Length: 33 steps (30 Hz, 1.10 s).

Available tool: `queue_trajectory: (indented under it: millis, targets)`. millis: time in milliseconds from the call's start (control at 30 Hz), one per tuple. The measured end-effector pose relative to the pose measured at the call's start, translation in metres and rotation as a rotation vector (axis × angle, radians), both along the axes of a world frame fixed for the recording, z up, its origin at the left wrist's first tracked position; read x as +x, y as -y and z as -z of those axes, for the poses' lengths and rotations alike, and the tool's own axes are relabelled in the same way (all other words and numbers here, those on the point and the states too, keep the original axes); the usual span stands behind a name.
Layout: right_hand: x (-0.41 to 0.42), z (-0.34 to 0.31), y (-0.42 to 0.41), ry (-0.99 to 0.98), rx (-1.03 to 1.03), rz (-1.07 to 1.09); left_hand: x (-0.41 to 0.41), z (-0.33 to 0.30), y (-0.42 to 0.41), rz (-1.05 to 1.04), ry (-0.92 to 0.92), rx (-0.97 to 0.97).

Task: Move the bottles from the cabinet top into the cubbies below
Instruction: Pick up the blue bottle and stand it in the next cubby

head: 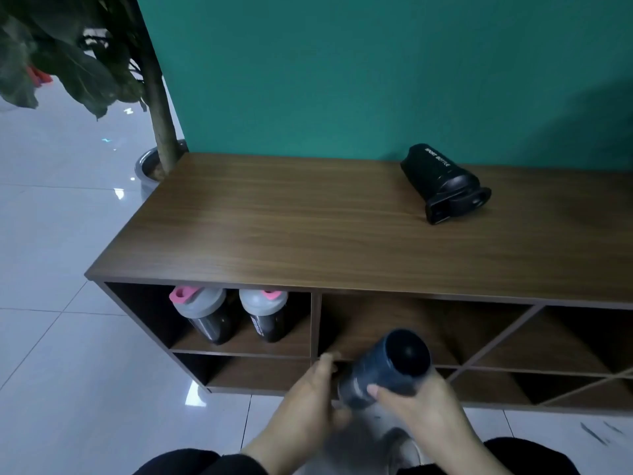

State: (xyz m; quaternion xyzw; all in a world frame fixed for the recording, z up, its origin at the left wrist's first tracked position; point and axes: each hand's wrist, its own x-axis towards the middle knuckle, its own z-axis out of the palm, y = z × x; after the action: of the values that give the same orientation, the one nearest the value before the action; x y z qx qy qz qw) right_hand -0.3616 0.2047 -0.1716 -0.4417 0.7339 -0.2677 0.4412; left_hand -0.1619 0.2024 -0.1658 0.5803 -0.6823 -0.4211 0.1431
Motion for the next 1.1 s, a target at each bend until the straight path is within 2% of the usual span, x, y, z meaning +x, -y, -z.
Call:
queue_trajectory:
  millis: [67, 233, 533, 700, 933, 1100]
  targets:
    - [0.004, 0.002, 0.017, -0.060, -0.059, -0.040, 0.004, 0.008, 0.005, -0.082, 0.022, 0.083]
    - [0.016, 0.030, 0.056, -0.117, -0.104, -0.062, -0.004, 0.021, 0.026, -0.174, -0.129, 0.260]
    - [0.026, 0.026, 0.102, -0.162, -0.179, -0.011, -0.040, 0.038, 0.057, -0.221, -0.379, 0.268]
    - [0.026, 0.034, 0.115, -0.173, -0.146, -0.020, -0.048, 0.059, 0.075, -0.309, -0.379, 0.274]
    - [0.030, 0.040, 0.117, -0.186, -0.151, -0.067, -0.047, 0.074, 0.083, -0.408, -0.479, 0.296]
    - [0.026, 0.044, 0.119, -0.085, -0.160, -0.112, -0.050, 0.068, 0.079, -0.379, -0.434, 0.288]
